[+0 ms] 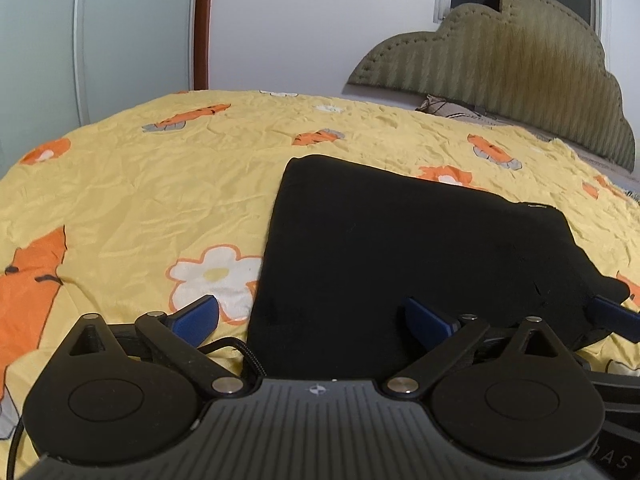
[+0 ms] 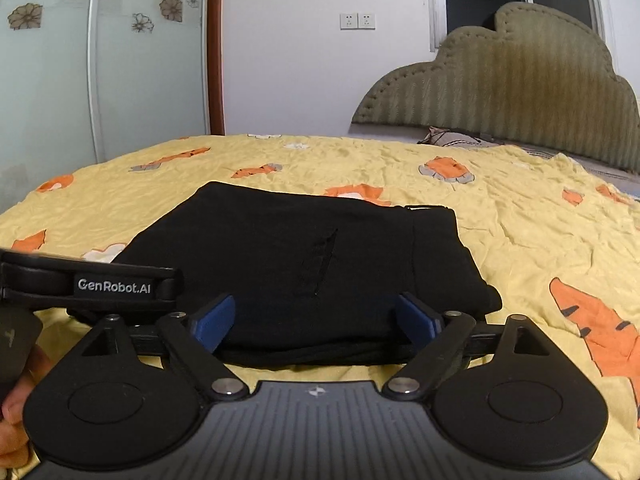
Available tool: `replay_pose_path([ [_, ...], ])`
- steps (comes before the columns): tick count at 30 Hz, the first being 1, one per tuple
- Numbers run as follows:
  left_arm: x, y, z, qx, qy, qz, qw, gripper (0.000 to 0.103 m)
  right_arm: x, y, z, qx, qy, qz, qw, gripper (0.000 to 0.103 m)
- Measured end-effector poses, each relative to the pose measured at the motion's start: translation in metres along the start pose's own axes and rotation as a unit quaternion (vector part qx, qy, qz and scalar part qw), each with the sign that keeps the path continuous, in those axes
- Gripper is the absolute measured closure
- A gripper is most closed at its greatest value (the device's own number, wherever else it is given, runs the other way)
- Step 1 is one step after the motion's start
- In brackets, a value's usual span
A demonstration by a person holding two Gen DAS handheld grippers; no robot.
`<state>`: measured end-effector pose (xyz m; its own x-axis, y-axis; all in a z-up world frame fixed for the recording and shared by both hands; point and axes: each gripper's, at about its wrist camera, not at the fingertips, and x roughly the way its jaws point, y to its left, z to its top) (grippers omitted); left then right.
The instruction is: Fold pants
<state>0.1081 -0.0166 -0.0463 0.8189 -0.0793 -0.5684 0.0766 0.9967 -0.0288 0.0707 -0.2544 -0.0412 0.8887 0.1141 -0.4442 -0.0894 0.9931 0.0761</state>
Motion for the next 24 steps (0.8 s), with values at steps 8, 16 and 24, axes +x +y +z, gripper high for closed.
replay_pose_path([
  [8, 0.004, 0.006, -0.001, -0.019, 0.006, -0.013, 0.9997, 0.0, 0.001, 0.001, -0.001, -0.001, 0.001, 0.004, 1.0, 0.01],
  [16, 0.002, 0.005, -0.002, -0.017, 0.003, -0.011, 0.9998, 0.0, -0.001, 0.005, -0.002, -0.011, -0.004, 0.001, 1.0, 0.007],
  [24, 0.0, 0.004, -0.002, -0.014, 0.001, -0.008, 0.9999, 0.0, -0.055, -0.029, 0.014, 0.016, 0.065, 0.0, 0.998, 0.004],
])
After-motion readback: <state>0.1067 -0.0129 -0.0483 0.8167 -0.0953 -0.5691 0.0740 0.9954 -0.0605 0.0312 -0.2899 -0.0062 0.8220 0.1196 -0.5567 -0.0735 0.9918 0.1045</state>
